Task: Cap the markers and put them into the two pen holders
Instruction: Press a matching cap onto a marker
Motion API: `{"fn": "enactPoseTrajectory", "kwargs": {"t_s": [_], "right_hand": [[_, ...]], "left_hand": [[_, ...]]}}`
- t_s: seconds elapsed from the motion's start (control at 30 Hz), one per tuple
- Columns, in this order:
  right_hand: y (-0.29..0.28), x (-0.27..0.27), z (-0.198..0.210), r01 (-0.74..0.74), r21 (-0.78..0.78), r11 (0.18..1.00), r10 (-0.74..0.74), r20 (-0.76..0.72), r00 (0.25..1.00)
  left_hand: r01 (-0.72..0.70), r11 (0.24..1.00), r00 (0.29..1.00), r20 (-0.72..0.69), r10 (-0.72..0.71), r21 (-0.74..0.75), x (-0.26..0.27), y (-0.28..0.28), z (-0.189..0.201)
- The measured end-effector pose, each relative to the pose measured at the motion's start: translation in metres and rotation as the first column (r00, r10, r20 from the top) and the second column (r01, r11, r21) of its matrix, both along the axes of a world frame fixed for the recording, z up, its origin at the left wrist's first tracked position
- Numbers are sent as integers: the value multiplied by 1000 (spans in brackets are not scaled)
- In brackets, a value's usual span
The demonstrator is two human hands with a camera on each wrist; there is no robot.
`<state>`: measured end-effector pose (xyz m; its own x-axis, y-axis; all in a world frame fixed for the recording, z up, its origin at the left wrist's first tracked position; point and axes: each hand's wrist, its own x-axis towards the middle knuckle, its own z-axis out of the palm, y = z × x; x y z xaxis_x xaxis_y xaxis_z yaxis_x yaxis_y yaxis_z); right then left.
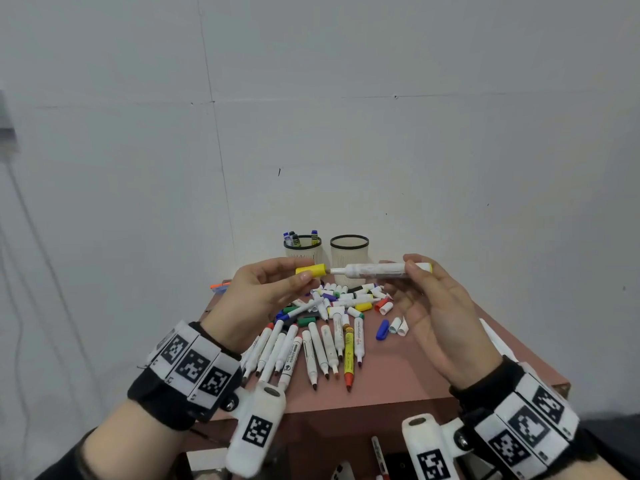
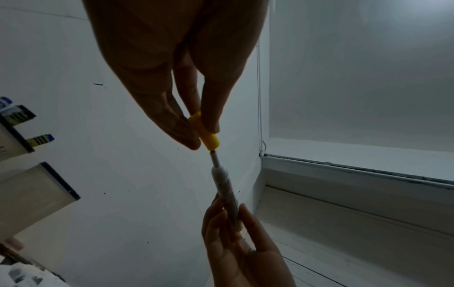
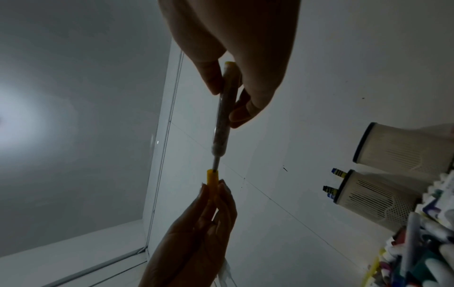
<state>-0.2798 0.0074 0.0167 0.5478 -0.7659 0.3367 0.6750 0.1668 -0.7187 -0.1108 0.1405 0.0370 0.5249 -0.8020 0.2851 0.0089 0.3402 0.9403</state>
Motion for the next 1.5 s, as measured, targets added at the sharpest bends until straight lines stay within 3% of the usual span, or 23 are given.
{"fn": "enactPoseTrajectory", "kwargs": {"t_s": [0.2, 0.43, 0.67, 0.77, 1.13, 1.3, 1.5], "right_hand": [[6, -1, 1, -10, -120, 993, 8, -14, 1000], [11, -1, 0, 50, -324, 945, -77, -71, 994], [20, -3, 2, 155, -501, 851, -203, -41, 978], [21, -2, 1, 194, -556, 808, -236, -5, 972], [7, -5, 13, 63, -602, 796, -151, -97, 984], [-1, -12, 29, 133, -587, 799, -203, -56, 978], [-10, -15, 44, 128, -655, 745, -254, -101, 962]], "left_hand": [[-93, 995, 956, 284, 75, 48, -9, 5, 1], [-159, 987, 892, 424, 159, -34, -25, 3, -4], [-164, 983, 882, 435, 182, -77, -34, -2, -10], [-134, 989, 915, 375, 148, -65, -37, -6, -15], [-81, 995, 953, 289, 95, -62, -32, -3, -15], [-126, 986, 930, 331, 156, -111, -27, -3, -7], [-189, 974, 867, 445, 224, -122, -15, -7, 0]]}}
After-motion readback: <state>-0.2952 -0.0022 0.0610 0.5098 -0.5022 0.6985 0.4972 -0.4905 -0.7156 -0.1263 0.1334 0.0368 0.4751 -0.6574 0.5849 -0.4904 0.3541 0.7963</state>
